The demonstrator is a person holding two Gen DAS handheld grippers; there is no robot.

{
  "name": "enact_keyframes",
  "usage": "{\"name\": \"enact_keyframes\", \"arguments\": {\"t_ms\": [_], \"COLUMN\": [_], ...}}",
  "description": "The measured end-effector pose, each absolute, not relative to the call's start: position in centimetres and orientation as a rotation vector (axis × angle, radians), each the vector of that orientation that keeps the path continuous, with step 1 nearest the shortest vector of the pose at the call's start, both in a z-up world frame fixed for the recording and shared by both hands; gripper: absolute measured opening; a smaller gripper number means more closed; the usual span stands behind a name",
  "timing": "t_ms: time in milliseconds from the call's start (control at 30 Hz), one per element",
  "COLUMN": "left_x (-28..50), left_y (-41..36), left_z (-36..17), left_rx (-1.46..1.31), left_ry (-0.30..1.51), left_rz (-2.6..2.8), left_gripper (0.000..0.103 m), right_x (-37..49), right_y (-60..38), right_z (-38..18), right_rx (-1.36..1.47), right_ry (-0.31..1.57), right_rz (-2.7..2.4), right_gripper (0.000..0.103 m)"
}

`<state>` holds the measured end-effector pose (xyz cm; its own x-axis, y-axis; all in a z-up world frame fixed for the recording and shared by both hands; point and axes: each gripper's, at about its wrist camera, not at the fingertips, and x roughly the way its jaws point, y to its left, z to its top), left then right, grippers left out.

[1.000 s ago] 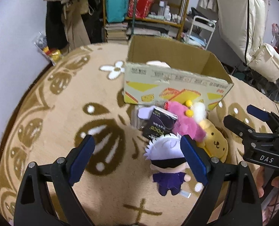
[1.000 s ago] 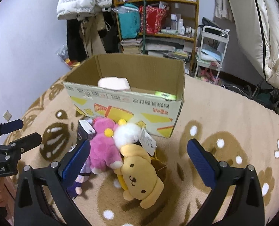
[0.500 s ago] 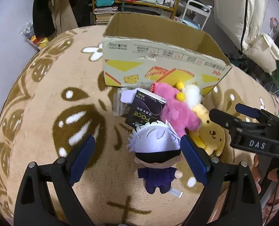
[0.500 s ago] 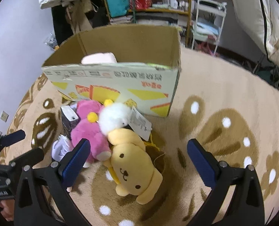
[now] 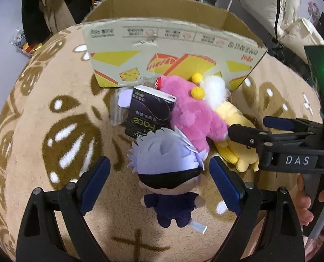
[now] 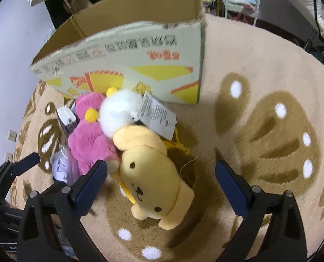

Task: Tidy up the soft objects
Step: 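Grasp the yellow dog plush with the right tool while the left tool grasps the white-haired doll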

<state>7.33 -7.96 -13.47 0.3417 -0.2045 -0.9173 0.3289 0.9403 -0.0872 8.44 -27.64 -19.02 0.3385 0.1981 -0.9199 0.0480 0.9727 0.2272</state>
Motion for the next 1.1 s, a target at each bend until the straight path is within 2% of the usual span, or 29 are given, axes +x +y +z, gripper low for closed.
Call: {"name": "enact_keyframes", "arguments": {"t_ms": [633, 833, 933, 1100], "left_x": [7.8, 8.6, 9.1, 10.1], "left_y": [-10.3, -9.7, -9.3, -8.4], "left_z": [-16.7, -17.3, -17.5, -18.3], "left_rx": [0.233, 0.205, 0.192, 0.188], "left_ry": [1.262, 1.287, 1.298, 1.306], "left_rz": [-0.310, -0.296, -0.294, -0.283], "left_gripper": [0.091, 0.091, 0.091, 0.091], "right_x": [8.2, 7.9, 7.9, 7.8], "right_y": [-28.0, -27.2, -26.9, -26.4], "right_z": [-19.3, -19.2, -19.4, -19.7], "right_rx": [0.213, 0.187, 0.183, 0.173], "right_ry": [1.266, 1.263, 1.278, 1.286], "right_rz": [0.086, 0.082, 0.077, 0.087], "right_gripper": [0.103, 0.097, 0.083, 0.083]}}
